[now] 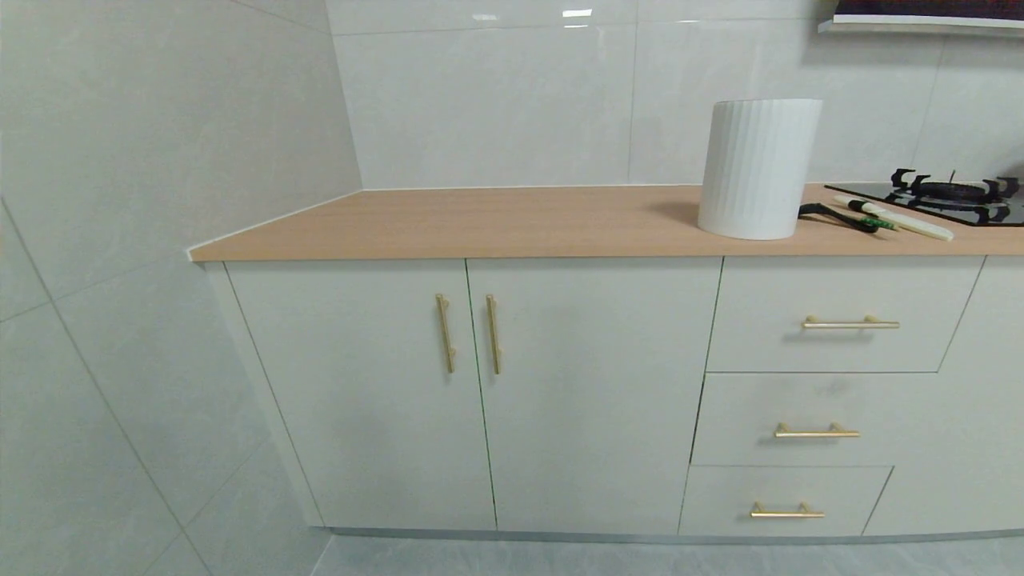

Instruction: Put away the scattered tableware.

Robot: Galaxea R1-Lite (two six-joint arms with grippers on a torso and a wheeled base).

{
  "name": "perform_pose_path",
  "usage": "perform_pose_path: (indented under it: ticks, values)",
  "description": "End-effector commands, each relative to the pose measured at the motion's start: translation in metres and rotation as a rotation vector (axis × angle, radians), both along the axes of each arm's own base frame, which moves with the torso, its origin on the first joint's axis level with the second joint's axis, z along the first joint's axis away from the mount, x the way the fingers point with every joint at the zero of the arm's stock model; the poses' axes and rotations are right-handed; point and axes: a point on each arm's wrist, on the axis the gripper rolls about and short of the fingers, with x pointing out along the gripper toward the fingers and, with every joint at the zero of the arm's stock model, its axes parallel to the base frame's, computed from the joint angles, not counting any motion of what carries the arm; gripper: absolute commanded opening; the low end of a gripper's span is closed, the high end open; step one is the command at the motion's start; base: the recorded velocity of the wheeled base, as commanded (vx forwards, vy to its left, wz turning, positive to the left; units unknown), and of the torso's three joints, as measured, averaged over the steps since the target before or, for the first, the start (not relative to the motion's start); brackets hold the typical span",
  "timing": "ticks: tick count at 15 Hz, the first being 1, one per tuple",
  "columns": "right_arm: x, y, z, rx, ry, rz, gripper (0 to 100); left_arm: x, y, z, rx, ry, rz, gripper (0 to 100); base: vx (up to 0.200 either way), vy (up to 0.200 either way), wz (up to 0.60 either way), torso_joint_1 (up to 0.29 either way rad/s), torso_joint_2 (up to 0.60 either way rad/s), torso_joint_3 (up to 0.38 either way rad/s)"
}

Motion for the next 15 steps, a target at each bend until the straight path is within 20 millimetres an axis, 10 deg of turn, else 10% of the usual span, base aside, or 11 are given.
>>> perform_pose_path:
  ticks: [1, 9, 15]
  values:
    - [-0.017, 0.001, -0.009, -0.002, -0.082, -0.092, 100, -0.004, -0.001, -0.002, -0.005, -0.022, 0.066, 100, 0.000, 0.000, 0.00, 0.000, 0.00, 0.000]
    - [0.015, -0.001, -0.070, 0.001, 0.093, -0.148, 100, 0.009, -0.008, -0.062, 0.162, 0.035, 0.169, 100, 0.000, 0.000, 0.00, 0.000, 0.00, 0.000]
    - [0.019, 0.006, -0.084, 0.010, 0.166, 0.169, 100, 0.012, -0.013, -0.070, 0.145, 0.052, -0.067, 100, 0.000, 0.000, 0.00, 0.000, 0.00, 0.000]
